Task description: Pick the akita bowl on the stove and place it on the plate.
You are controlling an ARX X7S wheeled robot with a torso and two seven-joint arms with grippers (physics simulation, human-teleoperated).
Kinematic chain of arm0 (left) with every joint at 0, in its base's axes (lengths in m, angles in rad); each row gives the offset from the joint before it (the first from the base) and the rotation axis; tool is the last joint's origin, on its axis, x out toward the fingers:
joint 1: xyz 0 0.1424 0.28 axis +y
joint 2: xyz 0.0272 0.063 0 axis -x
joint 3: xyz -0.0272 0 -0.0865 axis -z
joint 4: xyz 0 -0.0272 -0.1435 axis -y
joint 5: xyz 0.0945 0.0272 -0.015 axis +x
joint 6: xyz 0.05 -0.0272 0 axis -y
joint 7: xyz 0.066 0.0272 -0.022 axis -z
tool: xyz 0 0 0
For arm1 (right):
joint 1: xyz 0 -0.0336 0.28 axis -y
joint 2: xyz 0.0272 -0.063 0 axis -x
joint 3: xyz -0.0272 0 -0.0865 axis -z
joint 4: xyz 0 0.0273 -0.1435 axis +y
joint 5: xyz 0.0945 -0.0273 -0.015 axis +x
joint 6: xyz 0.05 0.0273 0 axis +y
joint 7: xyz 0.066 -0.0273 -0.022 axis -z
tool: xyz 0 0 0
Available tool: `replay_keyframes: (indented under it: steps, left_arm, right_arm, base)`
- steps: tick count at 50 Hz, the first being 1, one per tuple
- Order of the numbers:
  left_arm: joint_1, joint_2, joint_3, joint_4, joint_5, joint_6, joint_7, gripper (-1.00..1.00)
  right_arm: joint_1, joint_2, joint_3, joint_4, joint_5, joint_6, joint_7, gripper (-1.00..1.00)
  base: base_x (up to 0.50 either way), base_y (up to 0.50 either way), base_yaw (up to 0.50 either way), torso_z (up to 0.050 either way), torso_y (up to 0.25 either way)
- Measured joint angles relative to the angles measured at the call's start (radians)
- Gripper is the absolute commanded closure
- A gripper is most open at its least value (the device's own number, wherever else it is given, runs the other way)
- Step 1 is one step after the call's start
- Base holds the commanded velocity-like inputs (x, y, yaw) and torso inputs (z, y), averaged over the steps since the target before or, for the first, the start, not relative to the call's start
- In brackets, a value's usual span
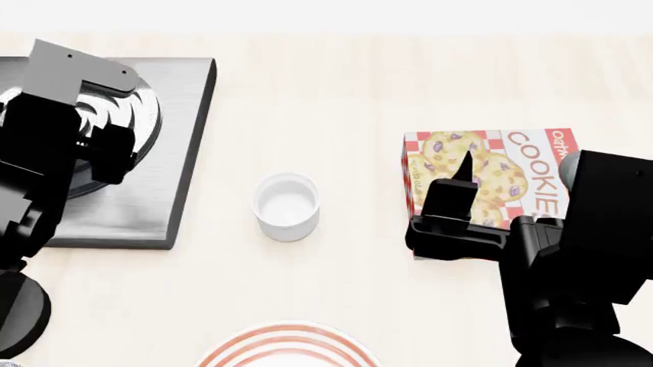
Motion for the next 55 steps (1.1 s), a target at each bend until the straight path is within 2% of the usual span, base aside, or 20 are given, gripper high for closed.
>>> replay_keyframes:
  steps: [55]
  left_arm:
    - [0.024,-0.01,0.01,-0.035,-0.015,0.01,0.028,-1.0]
  right_arm:
    - [-0.003,0.016,-0.009,0.008,0.031,-0.017,0.025,-1.0]
  base:
    - [0.0,0.0,0.0,0.0,0.0]
